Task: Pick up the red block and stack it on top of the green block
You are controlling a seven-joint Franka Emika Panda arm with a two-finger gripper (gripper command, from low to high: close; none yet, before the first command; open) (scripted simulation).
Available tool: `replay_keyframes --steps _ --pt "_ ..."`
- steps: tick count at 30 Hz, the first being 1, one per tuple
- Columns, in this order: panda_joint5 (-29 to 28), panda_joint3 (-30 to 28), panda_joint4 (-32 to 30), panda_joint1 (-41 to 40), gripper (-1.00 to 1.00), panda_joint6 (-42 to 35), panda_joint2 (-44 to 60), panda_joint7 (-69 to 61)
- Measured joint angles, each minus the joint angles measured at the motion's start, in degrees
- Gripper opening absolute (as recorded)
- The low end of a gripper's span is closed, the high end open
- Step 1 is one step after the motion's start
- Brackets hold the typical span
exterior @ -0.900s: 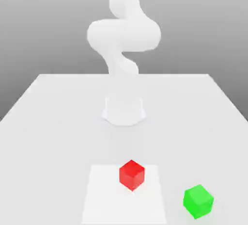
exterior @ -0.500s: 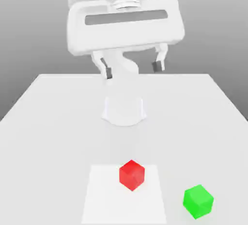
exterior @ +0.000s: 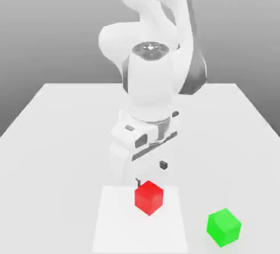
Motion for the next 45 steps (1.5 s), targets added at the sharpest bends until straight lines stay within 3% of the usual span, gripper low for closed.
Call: replay_keyframes --steps 8,14,15,22,29,39,43,45 --pt "4.9 1.8 1.3 -0.6 0.0 5.5 6.6 -3.9" --pt "10.0 6.5 1.7 -4.0 0.0 10.5 12.6 -7.4" --pt "10.6 7.3 1.7 -4.6 -1.0 11.2 13.4 -7.9" --pt "10.6 7.4 1.7 -4.7 -1.0 11.2 13.5 -7.8" --pt "4.7 3.5 1.3 -2.3 -1.0 5.9 7.1 -3.8" --pt "-0.8 2.5 -0.4 -2.6 -1.0 -0.8 -0.8 0.5" --pt "-2.7 6.3 6.0 -3.6 -1.0 -5.3 1.0 7.5" --pt "-2.7 9.1 10.0 0.8 -1.0 -7.8 2.5 10.9"
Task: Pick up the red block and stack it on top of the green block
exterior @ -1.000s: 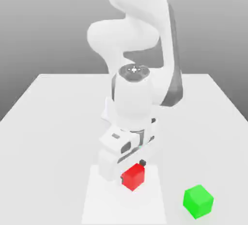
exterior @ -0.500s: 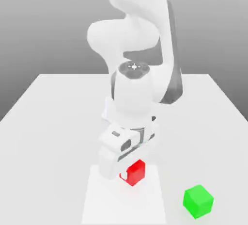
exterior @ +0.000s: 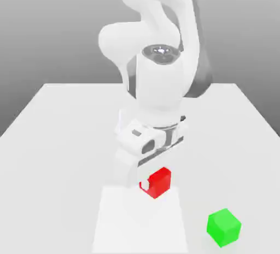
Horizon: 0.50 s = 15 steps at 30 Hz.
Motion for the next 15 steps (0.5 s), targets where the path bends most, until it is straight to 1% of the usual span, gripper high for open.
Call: replay_keyframes --steps 4,5,12,13,15 --pt "2.0 3.1 8.0 5.1 -1.0 -4.5 3.7 5.4" --pt "2.2 3.4 9.0 5.5 -1.0 -4.4 4.8 6.1" --pt "2.3 3.9 10.3 5.6 -1.0 2.8 13.3 6.9" --pt "2.5 4.0 10.4 5.5 1.0 3.6 14.1 6.7" --pt "2.5 4.0 10.4 5.5 1.0 3.6 14.1 6.7"
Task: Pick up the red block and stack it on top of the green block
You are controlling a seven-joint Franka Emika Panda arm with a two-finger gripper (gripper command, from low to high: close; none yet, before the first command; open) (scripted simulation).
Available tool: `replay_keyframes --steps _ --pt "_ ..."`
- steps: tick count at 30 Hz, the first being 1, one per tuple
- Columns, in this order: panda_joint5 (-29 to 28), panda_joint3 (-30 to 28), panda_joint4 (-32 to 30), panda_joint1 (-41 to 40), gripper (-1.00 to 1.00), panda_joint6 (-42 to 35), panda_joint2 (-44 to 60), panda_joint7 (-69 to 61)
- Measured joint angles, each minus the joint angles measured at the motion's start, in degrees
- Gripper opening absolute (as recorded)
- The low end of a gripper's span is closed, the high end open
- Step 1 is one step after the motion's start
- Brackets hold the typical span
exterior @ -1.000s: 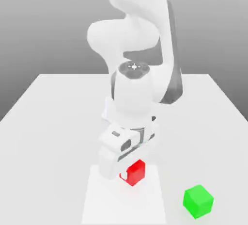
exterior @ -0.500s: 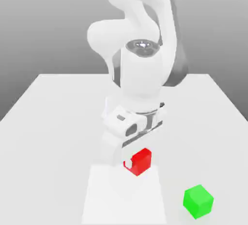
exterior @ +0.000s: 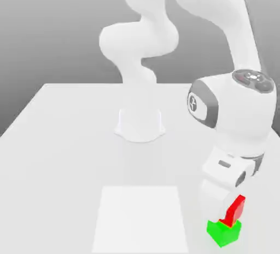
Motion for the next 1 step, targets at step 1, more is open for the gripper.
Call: replay_keyframes --steps 1 --pt "0.0 0.0 0.0 0.0 1.0 0.0 0.0 0.0"
